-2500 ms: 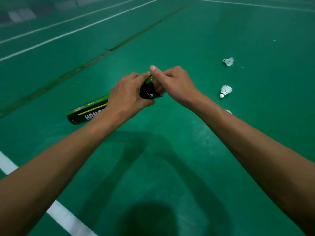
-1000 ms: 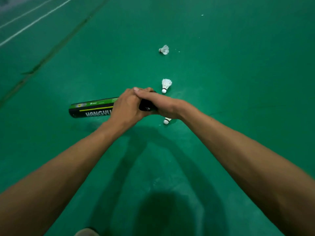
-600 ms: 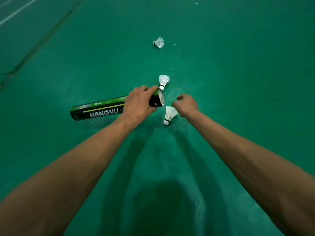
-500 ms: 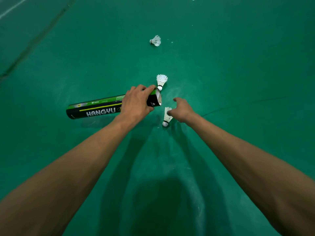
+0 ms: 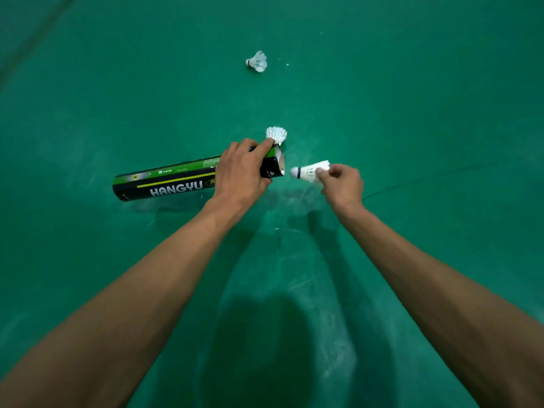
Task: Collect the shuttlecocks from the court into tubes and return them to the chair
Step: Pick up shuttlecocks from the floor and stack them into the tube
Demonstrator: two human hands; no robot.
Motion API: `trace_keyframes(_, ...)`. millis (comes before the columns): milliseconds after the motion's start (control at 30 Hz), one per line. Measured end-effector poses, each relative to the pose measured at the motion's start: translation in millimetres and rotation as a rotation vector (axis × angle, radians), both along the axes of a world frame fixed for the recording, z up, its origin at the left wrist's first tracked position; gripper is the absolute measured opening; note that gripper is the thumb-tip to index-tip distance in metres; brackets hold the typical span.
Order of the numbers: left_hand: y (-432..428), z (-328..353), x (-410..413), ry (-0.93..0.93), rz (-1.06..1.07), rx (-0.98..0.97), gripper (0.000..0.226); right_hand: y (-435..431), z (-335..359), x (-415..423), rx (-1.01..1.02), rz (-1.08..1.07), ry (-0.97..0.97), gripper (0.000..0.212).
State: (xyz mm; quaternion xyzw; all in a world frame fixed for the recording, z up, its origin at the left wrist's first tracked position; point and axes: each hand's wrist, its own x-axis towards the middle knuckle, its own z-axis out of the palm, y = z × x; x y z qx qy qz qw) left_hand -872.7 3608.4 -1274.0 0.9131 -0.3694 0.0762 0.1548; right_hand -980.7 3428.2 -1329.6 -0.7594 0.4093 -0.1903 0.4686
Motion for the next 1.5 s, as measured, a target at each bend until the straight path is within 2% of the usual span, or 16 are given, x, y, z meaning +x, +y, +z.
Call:
trace_keyframes(67,-7,0,2,0.002,0.007,-0.043,0.077,-11,30,-6,0.073,-0.113,-0.161,0.025)
trace_keyframes(133,-16,0,-1,0.006,-0.01,-0.088,0.076,-14,58,-13,0.09,-0.037,-0.213,0.021)
trace_keyframes(267,-39,6,-25,0.001,-0.123,-0.168,0.075,4,94,-27,-0.023,0.187,-0.208,0.013)
trace_keyframes(333,-52,15,-37,0.003,-0.187,-0.244,0.074,11,106,-31,-0.092,0.266,-0.148,0.021)
trace_keyframes(400,-63,24,-43,-0.016,-0.225,-0.299,0.073,11,123,-36,0.044,0.306,-0.11,0.033)
trace_keyframes(467,-70,31,-43,-0.07,-0.25,-0.328,0.072,10,143,-43,0.346,0.328,-0.071,0.047)
trace_keyframes(533,-75,37,-43,-0.099,-0.255,-0.371,0.071,6,161,-50,0.41,0.251,-0.098,0.054)
trace_keyframes(600,-81,44,-47,-0.098,-0.241,-0.418,0.07,3,180,-56,0.345,0.077,-0.176,0.057)
trace_keyframes(667,-86,51,-50,-0.07,-0.225,-0.464,0.071,0,195,-62,0.24,0.045,-0.147,0.06)
trace_keyframes(833,-89,51,-57,-0.074,-0.286,-0.468,0.073,-4,203,-74,0.151,0.2,0.064,0.057)
trace_keyframes(1000,-67,50,-39,-0.07,-0.306,-0.446,0.077,-5,197,-45,0.318,0.315,0.137,0.071)
trace_keyframes(1100,-35,46,-9,-0.091,-0.271,-0.397,0.08,22,186,-9,0.356,0.435,0.148,0.067)
trace_keyframes(1267,28,32,37,-0.074,-0.177,-0.337,0.081,64,172,54,0.37,0.728,0.209,0.106)
trace_keyframes(1300,39,30,43,-0.075,-0.151,-0.328,0.081,71,168,64,0.376,0.765,0.215,0.103)
trace_keyframes(1400,67,28,58,-0.082,-0.087,-0.303,0.077,90,154,87,0.432,0.845,0.192,0.072)
trace_keyframes(1500,87,24,67,-0.1,-0.038,-0.272,0.075,104,142,106,0.485,0.913,0.158,0.065)
